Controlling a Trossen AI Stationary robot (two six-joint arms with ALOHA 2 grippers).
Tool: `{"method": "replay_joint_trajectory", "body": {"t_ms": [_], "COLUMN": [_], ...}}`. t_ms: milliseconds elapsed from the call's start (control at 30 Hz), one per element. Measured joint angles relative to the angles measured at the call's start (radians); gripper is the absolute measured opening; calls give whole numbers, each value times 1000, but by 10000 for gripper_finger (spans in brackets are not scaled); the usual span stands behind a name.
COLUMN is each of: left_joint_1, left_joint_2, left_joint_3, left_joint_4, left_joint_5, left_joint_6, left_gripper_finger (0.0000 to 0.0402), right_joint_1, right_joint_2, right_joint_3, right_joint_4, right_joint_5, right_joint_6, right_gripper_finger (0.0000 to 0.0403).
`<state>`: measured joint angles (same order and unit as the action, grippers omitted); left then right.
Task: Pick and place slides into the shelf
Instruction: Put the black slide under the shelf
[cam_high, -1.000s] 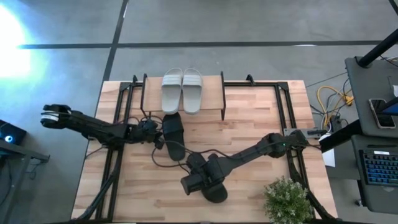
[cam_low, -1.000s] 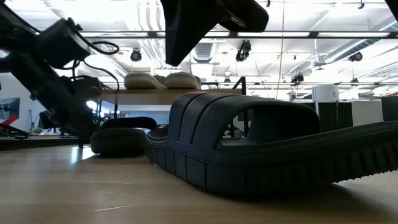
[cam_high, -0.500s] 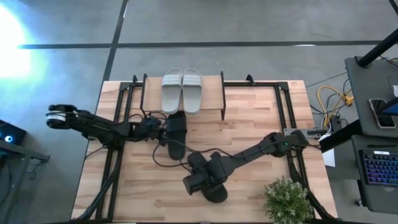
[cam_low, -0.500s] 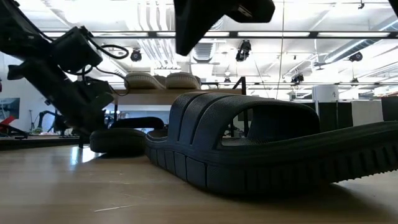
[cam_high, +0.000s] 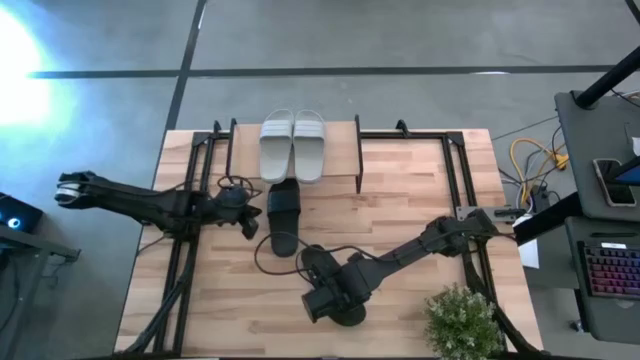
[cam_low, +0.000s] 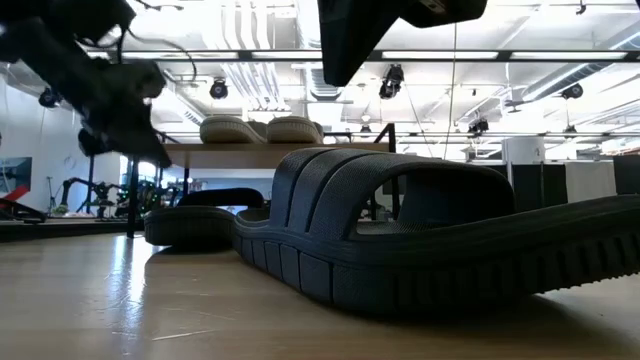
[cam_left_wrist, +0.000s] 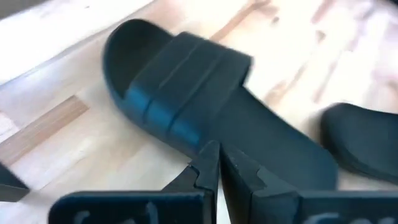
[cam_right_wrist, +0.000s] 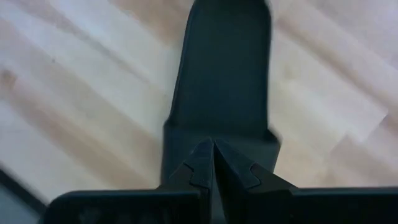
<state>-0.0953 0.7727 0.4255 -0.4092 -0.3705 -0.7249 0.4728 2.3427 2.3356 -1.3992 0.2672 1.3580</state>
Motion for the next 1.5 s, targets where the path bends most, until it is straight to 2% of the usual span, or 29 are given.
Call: {"method": "replay_joint_trajectory", "body": {"t_ms": [100, 233, 400, 500, 600, 700, 800, 900, 1000, 1100, 1233, 1367, 1500], "left_joint_1": [-22, -28, -59, -101, -169, -257, -332, -372, -389, -393, -393, -393, -393], "left_joint_2": [-35, -35, -15, -14, -16, 6, 66, 163, 278, 384, 482, 515, 479], "left_joint_3": [11, 7, 14, 23, 25, 25, 26, 25, 25, 25, 49, 100, 139], "left_joint_4": [-22, -27, -20, 5, 138, 339, 516, 612, 707, 826, 931, 936, 906], "left_joint_5": [32, 122, 139, 185, 250, 282, 284, 289, 294, 298, 298, 347, 432], "left_joint_6": [-2, -3, -2, 8, 54, 112, 176, 211, 217, 216, 215, 232, 267], "left_gripper_finger": [0, 0, 0, 0, 0, 0, 0, 0, 0, 0, 0, 0, 0], "right_joint_1": [21, 54, 85, 121, 162, 201, 234, 255, 256, 253, 251, 249, 242], "right_joint_2": [-9, -18, -14, 0, 9, 9, 9, 9, 9, 9, 9, 5, -12], "right_joint_3": [0, 0, -1, -5, -14, -22, -44, -78, -129, -182, -228, -222, -153], "right_joint_4": [2, 9, 106, 126, 135, 151, 157, 183, 273, 354, 357, 356, 297], "right_joint_5": [-50, -59, -82, -84, -89, -84, -18, 51, 69, 135, 153, 153, 153], "right_joint_6": [38, 141, 267, 374, 509, 644, 791, 907, 918, 915, 912, 865, 724], "right_gripper_finger": [9, 9, 9, 9, 9, 9, 9, 9, 9, 9, 9, 9, 14]}}
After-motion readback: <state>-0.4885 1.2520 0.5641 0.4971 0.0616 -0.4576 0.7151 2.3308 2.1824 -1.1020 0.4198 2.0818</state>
